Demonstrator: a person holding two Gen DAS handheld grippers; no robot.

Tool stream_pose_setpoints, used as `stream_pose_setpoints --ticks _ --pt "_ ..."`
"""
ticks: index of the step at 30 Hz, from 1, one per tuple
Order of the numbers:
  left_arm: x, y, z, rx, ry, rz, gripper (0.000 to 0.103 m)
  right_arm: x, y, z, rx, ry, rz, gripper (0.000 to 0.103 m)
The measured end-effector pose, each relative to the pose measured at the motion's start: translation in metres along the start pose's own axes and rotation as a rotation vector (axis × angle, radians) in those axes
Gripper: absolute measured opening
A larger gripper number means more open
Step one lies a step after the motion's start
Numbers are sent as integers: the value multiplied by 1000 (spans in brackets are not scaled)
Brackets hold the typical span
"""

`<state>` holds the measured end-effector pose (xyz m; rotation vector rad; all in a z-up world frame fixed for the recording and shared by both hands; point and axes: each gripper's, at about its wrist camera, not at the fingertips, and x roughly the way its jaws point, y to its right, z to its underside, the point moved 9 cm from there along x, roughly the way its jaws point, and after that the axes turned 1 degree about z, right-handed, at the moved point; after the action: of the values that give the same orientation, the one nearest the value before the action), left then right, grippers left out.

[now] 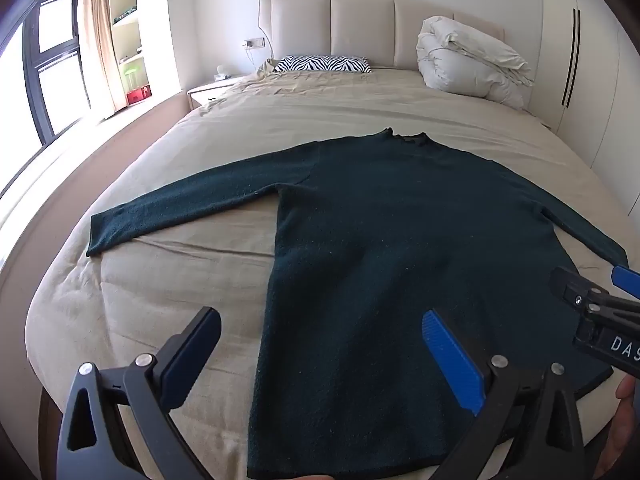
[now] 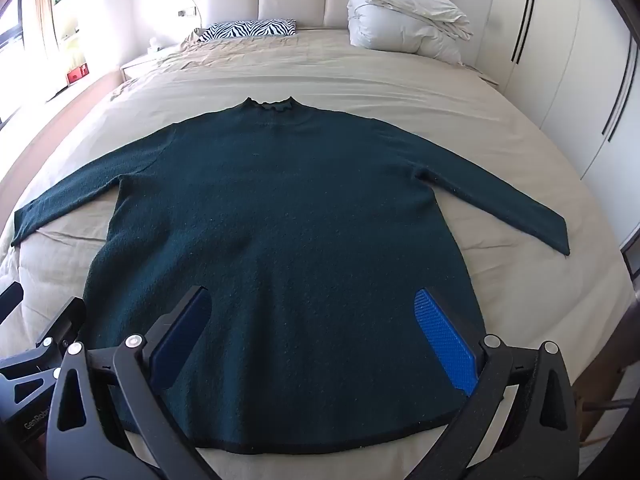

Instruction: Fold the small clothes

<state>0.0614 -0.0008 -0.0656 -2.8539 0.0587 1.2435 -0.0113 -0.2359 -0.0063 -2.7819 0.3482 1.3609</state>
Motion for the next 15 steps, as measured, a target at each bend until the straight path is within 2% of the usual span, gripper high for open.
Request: stream_pose_setpoints --ticks 15 --pt "2 -4 4 -19 -4 16 103 1 -7 4 -2 -12 1 103"
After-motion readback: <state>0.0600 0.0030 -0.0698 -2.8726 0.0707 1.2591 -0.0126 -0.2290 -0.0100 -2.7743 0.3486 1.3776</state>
